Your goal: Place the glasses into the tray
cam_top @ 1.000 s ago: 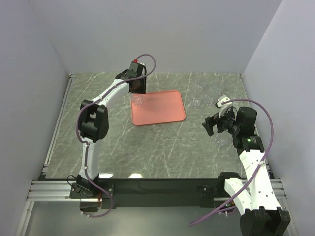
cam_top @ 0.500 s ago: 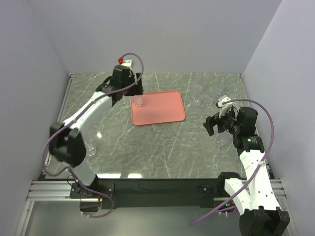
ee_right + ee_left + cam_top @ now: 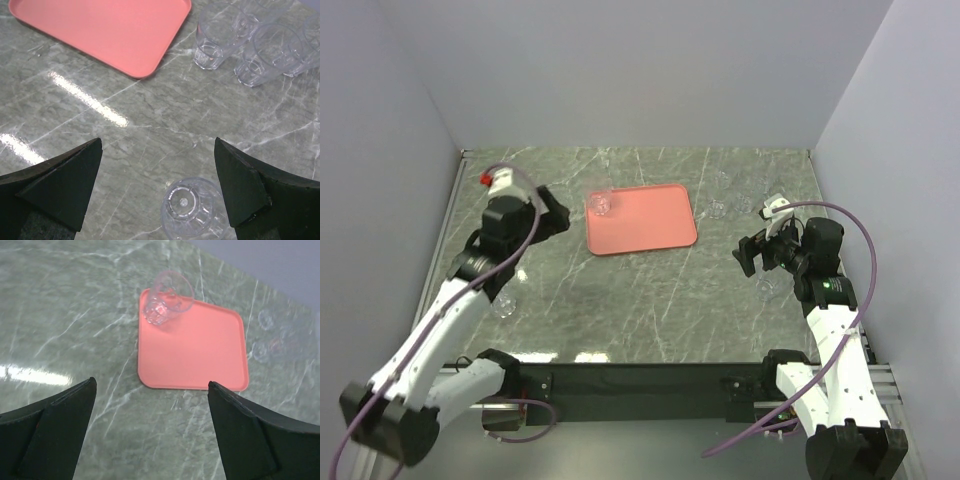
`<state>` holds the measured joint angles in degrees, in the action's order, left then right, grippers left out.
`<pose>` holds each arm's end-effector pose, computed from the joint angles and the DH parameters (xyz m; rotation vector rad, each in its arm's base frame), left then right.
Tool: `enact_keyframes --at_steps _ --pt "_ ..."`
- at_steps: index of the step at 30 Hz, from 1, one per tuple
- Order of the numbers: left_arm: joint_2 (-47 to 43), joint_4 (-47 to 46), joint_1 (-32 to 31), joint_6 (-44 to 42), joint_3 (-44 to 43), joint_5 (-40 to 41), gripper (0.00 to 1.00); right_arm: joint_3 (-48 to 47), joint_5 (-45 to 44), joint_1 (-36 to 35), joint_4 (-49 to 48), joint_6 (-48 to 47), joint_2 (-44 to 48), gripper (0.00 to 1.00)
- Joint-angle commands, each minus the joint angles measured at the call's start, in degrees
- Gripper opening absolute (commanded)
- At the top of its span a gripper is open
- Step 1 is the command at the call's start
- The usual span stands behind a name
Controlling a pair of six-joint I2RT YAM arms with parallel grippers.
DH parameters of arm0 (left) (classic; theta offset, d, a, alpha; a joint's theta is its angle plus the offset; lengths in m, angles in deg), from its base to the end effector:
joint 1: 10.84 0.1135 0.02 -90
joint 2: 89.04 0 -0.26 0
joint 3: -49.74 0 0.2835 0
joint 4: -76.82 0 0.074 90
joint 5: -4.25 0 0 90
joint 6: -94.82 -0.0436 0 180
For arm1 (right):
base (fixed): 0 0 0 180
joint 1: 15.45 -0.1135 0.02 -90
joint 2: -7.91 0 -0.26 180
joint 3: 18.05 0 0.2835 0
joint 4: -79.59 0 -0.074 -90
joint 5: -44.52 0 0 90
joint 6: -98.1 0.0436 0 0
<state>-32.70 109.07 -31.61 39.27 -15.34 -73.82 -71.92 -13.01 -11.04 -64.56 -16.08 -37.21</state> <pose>0.2492 -0.0849 0.3265 -0.3726 1.9609 -0.4206 0.2165 0.0068 0.2904 -0.6746 1.8552 0.2549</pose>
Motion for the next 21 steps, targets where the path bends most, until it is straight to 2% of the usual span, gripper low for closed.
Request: enact_keyframes --at_steps 1,6,13,18,21 --pt "-7.98 4.99 0.56 10.16 3.37 7.57 0.99 -0.10 0.67 0.43 -0.88 -0.78 0.65 0.99" --pt "-14.40 15.19 0.74 19.67 5.40 16.97 0.99 -0.10 0.49 0.43 -0.96 -0.69 0.65 0.99" --pt "-10.82 31.19 0.82 35.47 3.91 25.85 0.98 -0.10 0.31 0.43 -0.96 -0.51 0.56 0.99" --pt "-6.24 39.02 1.26 43.67 3.20 27.63 0.98 -0.10 0.14 0.61 -1.05 -0.25 0.48 0.99" --pt "-4.66 39.12 1.61 45.61 3.90 26.23 0.98 -0.10 -0.04 0.69 -1.05 -0.25 0.39 0.99"
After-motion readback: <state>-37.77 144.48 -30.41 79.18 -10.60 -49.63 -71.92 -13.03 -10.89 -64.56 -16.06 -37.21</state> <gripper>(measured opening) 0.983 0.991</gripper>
